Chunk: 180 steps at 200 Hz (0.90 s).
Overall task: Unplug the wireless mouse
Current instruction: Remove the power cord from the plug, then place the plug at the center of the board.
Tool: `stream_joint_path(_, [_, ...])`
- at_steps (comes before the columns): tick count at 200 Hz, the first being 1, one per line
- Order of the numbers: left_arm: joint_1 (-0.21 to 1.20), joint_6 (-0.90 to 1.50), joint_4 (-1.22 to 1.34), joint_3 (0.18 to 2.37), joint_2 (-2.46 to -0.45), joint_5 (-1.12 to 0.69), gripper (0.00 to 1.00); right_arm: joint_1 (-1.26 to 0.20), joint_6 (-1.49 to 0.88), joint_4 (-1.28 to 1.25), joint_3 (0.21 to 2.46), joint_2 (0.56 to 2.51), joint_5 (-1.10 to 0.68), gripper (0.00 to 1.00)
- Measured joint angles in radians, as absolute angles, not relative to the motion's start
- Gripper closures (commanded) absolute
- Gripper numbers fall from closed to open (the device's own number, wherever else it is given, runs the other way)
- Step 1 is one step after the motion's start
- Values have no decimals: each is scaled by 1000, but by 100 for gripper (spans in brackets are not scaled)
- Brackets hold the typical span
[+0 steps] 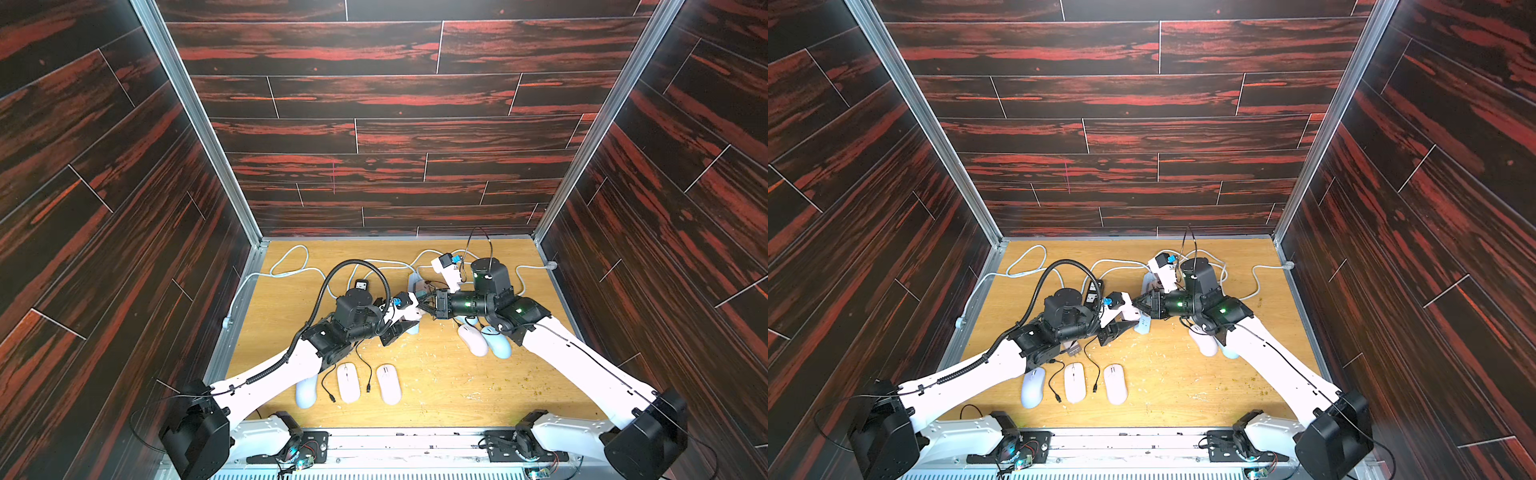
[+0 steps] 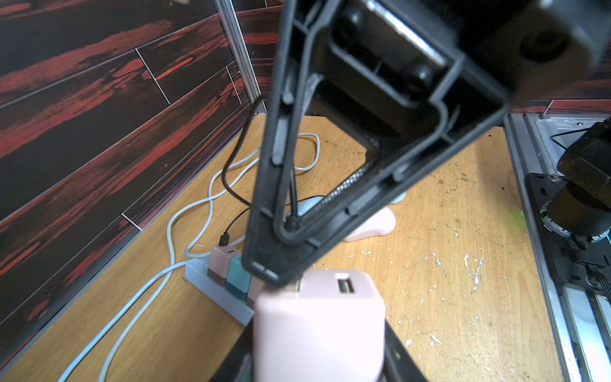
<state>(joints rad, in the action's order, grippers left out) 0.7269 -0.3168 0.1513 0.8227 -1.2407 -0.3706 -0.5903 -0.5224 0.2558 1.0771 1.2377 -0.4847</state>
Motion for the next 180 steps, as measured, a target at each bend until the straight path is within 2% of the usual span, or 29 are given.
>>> stream_joint_path(76, [727, -337, 58, 822, -1237, -366, 100, -536, -515, 256, 1077, 1128, -403, 100])
stream_joint_path(106, [727, -300, 55, 817, -1232, -344, 100, -550, -503, 279, 1069, 1124, -308, 100])
stream_joint_path(180, [727, -18, 73, 720, -1182, -187, 100, -773, -458, 352, 1052, 1107, 33, 100])
